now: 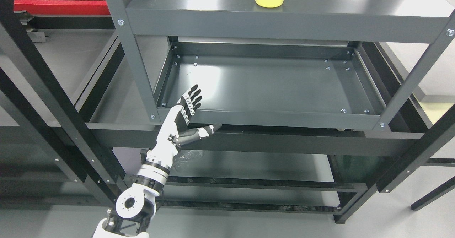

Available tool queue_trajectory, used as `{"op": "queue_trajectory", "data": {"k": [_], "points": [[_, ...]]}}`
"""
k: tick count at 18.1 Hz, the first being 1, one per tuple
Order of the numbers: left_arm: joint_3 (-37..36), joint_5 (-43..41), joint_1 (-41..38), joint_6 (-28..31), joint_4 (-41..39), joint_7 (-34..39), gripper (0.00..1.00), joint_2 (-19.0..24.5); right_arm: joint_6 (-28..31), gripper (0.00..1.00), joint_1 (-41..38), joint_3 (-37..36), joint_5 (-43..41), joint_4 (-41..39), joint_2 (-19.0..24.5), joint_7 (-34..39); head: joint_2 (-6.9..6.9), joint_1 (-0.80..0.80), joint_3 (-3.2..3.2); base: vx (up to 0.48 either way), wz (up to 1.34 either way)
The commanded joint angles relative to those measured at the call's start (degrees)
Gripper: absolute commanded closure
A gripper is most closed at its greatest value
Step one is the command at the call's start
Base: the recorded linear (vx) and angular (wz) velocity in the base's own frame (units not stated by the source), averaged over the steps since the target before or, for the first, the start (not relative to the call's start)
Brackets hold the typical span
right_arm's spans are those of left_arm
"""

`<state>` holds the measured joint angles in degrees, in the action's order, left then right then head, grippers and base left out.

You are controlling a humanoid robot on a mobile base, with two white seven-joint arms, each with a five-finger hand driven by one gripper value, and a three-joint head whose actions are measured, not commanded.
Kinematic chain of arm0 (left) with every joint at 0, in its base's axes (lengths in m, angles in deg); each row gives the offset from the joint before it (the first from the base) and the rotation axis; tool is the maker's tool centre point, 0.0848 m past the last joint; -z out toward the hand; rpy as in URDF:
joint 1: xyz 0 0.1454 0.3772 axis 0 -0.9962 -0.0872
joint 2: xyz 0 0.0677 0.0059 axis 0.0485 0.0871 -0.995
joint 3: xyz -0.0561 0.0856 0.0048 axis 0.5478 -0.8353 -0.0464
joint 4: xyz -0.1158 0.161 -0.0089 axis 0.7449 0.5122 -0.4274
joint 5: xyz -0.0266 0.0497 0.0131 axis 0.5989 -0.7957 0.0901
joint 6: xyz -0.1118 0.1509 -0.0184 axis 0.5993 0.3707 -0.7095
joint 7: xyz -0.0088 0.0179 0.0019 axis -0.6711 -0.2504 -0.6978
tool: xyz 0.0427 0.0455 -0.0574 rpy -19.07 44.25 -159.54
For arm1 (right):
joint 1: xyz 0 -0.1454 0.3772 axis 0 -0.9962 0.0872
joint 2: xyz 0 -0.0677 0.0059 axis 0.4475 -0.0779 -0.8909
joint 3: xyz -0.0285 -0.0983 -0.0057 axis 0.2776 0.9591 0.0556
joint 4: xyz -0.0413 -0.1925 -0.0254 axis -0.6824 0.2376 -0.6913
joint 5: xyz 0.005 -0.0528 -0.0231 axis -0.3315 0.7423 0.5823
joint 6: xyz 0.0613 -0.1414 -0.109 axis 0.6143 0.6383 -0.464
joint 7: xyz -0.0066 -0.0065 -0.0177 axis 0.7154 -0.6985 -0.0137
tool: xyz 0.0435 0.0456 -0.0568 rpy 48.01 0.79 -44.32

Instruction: Place yellow IKEA cup on middle right shelf

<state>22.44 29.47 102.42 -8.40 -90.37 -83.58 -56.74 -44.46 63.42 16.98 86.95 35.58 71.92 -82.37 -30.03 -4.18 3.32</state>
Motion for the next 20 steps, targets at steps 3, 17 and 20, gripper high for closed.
{"op": "queue_trajectory", "data": {"k": [3,17,20], "points": [[3.8,-0.1,1.1,0.7,-2.7,0.0,0.01,1.0,0.0,0.01,-0.8,1.0,-1.4,0.0,-1.0,0.0,0.00,0.00,0.00,0.000,0.00],[4.5,-0.1,1.1,0.7,-2.6,-0.3,0.01,1.0,0.0,0.01,-0.8,1.0,-1.4,0.0,-1.0,0.0,0.00,0.00,0.00,0.000,0.00],[4.9,-0.1,1.1,0.7,-2.7,-0.3,0.01,1.0,0.0,0.01,-0.8,1.0,-1.4,0.0,-1.0,0.0,0.00,0.00,0.00,0.000,0.00]]}}
